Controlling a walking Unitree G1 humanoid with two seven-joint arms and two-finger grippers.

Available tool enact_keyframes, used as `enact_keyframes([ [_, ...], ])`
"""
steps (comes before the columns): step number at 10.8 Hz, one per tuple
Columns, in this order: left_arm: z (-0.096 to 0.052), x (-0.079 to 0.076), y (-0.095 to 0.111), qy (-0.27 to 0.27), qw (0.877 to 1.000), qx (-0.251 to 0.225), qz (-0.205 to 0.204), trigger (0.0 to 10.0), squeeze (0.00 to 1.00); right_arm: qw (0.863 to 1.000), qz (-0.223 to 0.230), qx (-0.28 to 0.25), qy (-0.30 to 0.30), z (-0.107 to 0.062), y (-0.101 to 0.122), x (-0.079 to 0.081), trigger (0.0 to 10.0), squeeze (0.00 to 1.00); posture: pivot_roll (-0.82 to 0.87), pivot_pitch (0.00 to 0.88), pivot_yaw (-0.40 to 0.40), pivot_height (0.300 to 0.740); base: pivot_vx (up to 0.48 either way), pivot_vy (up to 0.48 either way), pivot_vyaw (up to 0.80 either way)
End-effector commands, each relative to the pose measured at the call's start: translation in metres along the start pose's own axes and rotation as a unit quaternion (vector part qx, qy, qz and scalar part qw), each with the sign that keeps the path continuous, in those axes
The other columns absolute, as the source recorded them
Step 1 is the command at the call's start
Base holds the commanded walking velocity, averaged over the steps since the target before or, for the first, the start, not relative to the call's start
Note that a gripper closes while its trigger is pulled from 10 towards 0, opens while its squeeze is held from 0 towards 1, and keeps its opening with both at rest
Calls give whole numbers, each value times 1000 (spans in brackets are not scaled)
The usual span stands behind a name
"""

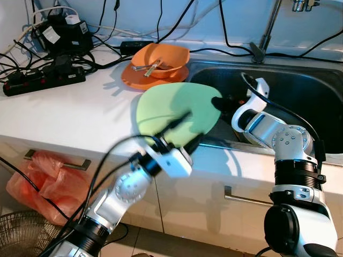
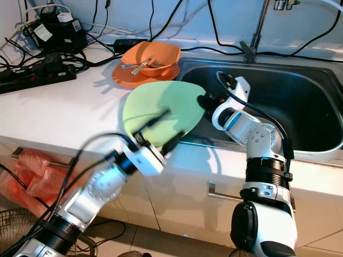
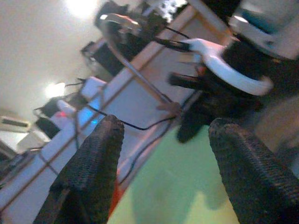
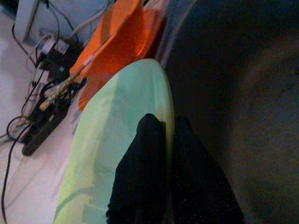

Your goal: Kitchen organization

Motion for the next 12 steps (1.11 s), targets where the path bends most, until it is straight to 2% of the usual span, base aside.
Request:
enact_keyframes([
  [1,3,11,2,14,1000,-2,-6,10000,173,998,4,-44,-37,-6,18,-14,0,0,49,48,30,740,0,0,0],
  [2,3,12,2,18,1000,1,-11,10000,145,996,7,-66,-54,-10,27,-22,0,0,49,47,31,740,0,0,0],
  [3,0,12,-1,22,999,13,-20,10000,161,992,3,-87,-89,-17,37,-39,0,0,45,46,36,740,0,0,0],
  [4,-1,12,-3,22,999,17,-21,10000,35,989,-2,-98,-109,-23,43,-49,0,0,43,45,40,740,0,0,0],
  [5,0,14,-3,23,999,22,-24,10000,0,986,1,-112,-124,-29,48,-57,0,0,41,44,45,740,0,0,0],
  [8,0,13,-6,12,998,38,-53,10000,0,971,-10,-154,-185,-43,61,-82,0,0,38,50,56,740,0,0,0],
  [9,1,9,-9,4,995,53,-80,10000,0,967,-13,-160,-198,-45,63,-86,0,0,38,52,59,740,0,0,0],
  [10,3,6,-15,5,988,78,-134,10000,0,964,-19,-164,-207,-46,63,-89,0,0,39,52,60,740,0,0,0],
  [11,5,4,-18,0,983,89,-163,10000,0,961,-22,-167,-219,-47,63,-93,0,0,40,52,61,740,0,0,0],
  [12,7,1,-24,0,966,117,-232,10000,0,954,-38,-170,-243,-50,64,-100,0,0,39,53,62,740,0,0,0],
])
Point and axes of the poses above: a point about 5 cm out from each wrist's last joint towards the gripper, its own z axis pointing out of the wrist towards the gripper, its own y axis along the axis of the wrist's last joint, x = y × z, the point moved 2 cm from there along z, pointing out of the wrist towards the gripper, and after that the axes turned 9 degrees about z, right-handed, at the moved point
